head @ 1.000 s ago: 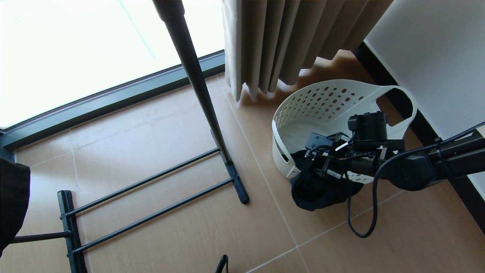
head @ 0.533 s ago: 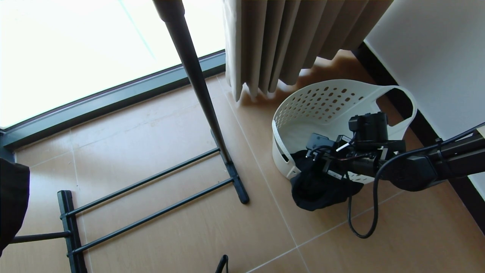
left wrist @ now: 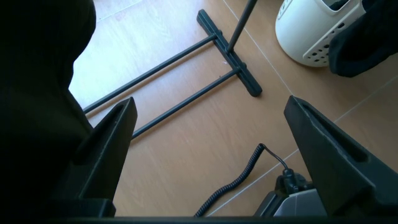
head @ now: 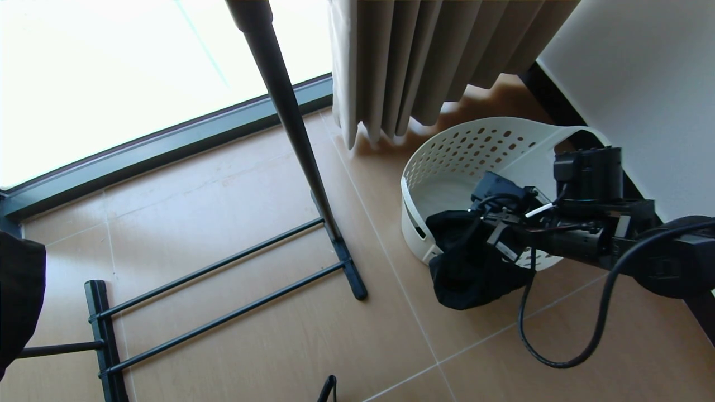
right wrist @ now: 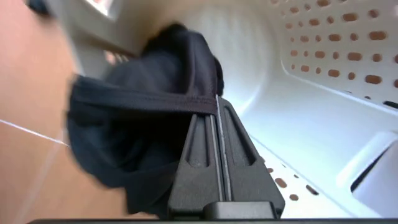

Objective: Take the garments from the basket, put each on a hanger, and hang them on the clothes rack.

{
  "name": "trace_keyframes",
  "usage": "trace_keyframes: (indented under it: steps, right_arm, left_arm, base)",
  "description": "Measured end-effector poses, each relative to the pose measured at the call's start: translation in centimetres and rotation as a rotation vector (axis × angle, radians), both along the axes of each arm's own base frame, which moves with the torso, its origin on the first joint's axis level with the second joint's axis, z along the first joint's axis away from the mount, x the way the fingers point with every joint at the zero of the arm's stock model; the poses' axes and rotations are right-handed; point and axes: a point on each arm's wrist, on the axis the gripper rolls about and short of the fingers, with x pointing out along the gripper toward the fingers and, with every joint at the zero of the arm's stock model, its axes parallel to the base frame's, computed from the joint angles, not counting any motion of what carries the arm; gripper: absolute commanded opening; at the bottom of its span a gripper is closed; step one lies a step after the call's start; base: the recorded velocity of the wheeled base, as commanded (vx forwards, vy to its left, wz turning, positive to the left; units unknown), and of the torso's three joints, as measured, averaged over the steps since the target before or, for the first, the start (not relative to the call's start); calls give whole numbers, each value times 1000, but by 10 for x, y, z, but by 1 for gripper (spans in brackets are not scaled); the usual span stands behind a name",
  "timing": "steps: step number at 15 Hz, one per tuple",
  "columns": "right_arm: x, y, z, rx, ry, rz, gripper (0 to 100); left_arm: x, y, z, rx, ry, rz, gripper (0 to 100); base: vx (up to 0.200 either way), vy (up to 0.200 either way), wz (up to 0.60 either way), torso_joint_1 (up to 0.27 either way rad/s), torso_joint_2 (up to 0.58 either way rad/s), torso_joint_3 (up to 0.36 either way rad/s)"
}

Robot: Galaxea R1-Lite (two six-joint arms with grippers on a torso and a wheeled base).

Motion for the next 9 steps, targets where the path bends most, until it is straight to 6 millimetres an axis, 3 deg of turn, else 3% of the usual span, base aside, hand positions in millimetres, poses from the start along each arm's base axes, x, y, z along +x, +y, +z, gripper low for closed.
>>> trace_keyframes:
  steps: [3,7,9]
  right_arm:
    - [-40,-11,27,84,-61,-9,0]
    - [-108,-26,63,212,-185,23,0]
    - [-140,-33,72,258,-237,60,0]
  left_arm:
    - [0,0,0,-3,0,0,100]
    - [0,0,0,-3,0,0,100]
    - [0,0,0,-3,0,0,100]
  base:
    - [0,0,0,0,0,0]
    - [0,0,0,0,0,0]
    - [0,0,0,0,0,0]
